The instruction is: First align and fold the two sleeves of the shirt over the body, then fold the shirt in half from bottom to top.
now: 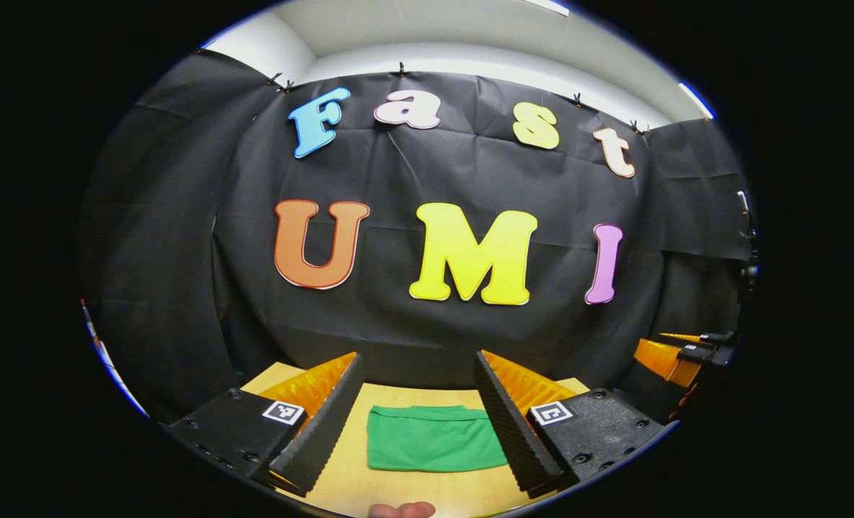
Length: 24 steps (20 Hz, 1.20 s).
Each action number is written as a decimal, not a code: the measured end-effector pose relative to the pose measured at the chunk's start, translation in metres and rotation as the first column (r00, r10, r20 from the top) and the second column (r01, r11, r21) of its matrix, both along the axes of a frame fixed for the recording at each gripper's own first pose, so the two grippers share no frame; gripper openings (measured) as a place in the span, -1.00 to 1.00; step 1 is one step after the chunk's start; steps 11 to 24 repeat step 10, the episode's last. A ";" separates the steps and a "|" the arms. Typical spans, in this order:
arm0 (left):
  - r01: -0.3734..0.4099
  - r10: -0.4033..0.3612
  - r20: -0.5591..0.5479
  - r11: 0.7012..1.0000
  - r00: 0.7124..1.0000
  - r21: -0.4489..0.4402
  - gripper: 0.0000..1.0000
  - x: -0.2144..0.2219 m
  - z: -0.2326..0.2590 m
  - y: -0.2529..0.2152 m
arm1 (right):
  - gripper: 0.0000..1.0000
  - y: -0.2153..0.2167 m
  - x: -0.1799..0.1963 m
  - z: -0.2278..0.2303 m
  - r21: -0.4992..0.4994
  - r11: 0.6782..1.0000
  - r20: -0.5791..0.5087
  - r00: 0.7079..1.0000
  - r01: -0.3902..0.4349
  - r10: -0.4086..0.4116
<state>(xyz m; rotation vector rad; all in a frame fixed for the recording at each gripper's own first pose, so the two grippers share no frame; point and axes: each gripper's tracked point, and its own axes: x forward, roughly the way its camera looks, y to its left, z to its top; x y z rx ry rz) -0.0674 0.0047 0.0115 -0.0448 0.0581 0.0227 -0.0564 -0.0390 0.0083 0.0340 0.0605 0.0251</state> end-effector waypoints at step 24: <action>-0.053 0.053 -0.004 0.999 0.999 0.010 0.96 -0.067 -0.019 -0.031 | 0.36 -0.023 -0.069 -0.007 0.003 1.000 0.017 1.000 0.013 -0.013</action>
